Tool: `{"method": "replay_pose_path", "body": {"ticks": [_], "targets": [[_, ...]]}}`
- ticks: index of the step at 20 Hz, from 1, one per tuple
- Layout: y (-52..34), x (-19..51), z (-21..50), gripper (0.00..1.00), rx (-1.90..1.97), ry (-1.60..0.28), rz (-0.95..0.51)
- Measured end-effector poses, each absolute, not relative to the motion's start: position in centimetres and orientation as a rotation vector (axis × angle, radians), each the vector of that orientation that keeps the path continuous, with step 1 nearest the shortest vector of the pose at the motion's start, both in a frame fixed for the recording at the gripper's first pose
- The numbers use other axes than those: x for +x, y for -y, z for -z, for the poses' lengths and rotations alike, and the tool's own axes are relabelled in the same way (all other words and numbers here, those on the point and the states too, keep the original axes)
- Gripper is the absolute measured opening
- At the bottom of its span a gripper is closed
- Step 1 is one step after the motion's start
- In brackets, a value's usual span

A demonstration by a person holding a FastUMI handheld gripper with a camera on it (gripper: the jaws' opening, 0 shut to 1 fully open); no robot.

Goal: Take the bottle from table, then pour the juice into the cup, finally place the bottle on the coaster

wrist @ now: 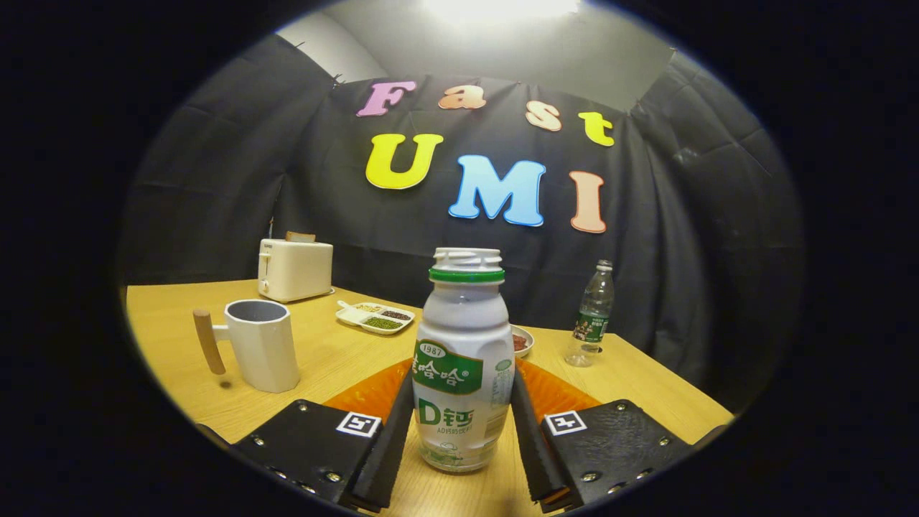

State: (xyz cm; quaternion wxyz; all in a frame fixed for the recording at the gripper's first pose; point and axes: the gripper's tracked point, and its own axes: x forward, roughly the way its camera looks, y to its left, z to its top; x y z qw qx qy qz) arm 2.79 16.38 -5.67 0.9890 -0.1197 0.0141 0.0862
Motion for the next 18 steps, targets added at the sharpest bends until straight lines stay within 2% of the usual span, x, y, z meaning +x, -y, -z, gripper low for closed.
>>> {"method": "replay_pose_path", "body": {"ticks": [18], "targets": [[-22.1,3.5,2.6,0.68,-0.604,0.005,-0.267]]}}
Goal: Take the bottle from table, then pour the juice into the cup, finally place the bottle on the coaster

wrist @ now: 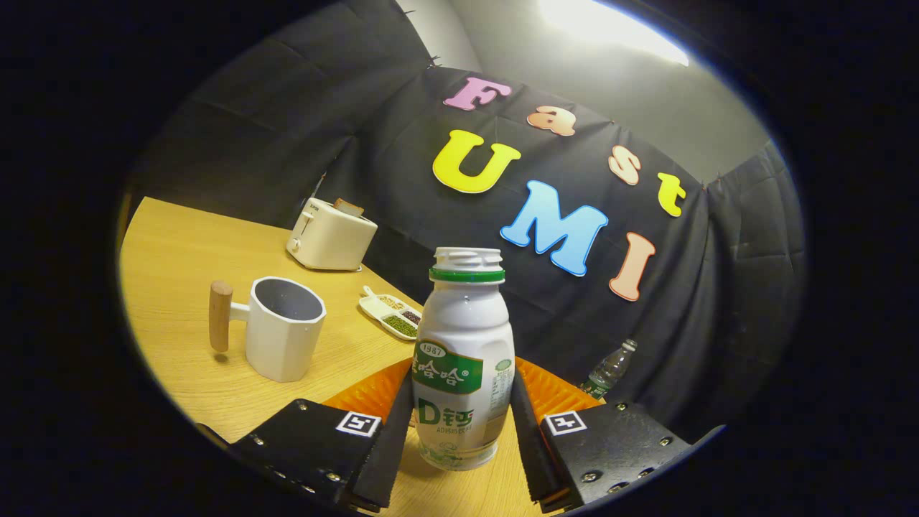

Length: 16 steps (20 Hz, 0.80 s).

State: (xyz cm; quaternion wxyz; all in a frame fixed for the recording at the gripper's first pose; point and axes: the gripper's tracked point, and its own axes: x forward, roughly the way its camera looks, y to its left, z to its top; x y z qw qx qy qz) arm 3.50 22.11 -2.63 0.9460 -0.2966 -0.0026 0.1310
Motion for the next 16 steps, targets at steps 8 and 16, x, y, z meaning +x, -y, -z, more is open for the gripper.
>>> {"method": "replay_pose_path", "body": {"ticks": [8,16], "targets": [[-24.0,4.2,2.9,0.68,-0.753,-0.009,-0.299],[-26.1,4.0,3.6,0.68,-0.898,0.008,-0.326]]}}
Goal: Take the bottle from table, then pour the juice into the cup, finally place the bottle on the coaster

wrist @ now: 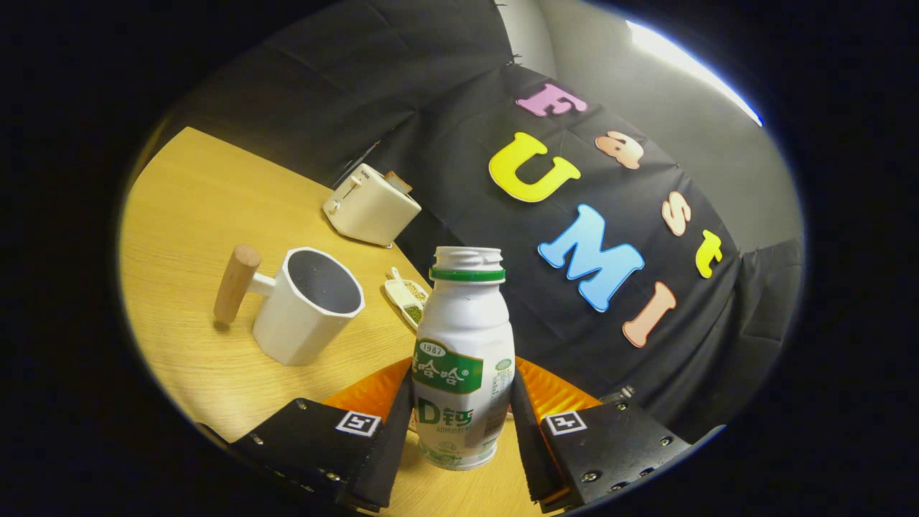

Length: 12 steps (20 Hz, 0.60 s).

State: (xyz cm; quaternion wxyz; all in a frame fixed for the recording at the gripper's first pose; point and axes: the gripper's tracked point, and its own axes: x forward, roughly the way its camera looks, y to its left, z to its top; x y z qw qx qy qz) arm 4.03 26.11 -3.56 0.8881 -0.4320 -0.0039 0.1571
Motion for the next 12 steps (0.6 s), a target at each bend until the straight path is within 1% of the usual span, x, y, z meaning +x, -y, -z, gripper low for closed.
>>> {"method": "replay_pose_path", "body": {"ticks": [5,12], "targets": [[-26.9,4.1,4.1,0.69,-1.005,0.018,-0.319],[-27.4,4.6,5.0,0.69,-1.053,-0.009,-0.335]]}}
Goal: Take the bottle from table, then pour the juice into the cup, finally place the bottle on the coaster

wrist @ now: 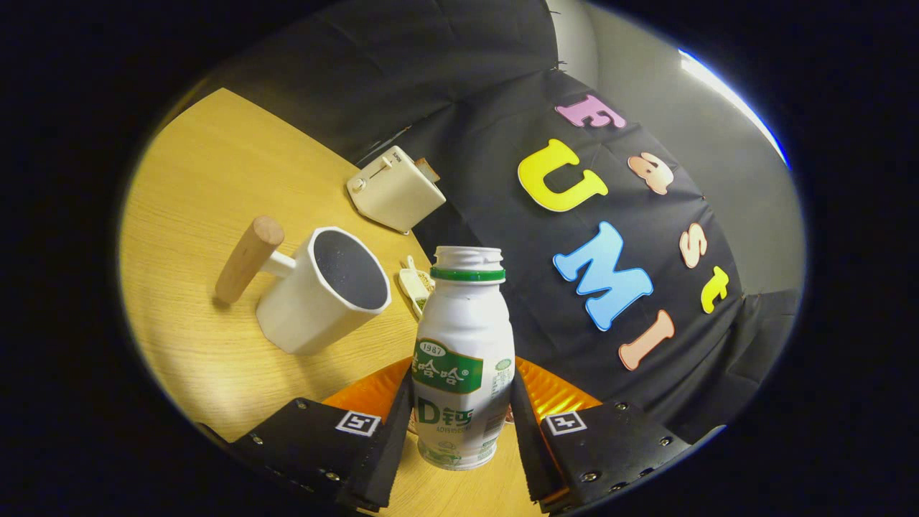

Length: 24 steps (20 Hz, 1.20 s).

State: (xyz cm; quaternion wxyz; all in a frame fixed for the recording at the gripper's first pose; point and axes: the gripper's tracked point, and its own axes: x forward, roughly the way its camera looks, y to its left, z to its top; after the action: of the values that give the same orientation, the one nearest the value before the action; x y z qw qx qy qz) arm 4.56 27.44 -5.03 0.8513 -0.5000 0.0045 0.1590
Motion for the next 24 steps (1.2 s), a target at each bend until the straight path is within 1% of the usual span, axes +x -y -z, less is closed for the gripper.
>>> {"method": "replay_pose_path", "body": {"ticks": [6,12,24], "targets": [[-27.71,4.92,5.14,0.68,-1.121,-0.013,-0.332],[-27.31,5.10,4.64,0.68,-1.252,0.018,-0.296],[-27.33,5.19,4.78,0.68,-1.418,0.009,-0.299]]}}
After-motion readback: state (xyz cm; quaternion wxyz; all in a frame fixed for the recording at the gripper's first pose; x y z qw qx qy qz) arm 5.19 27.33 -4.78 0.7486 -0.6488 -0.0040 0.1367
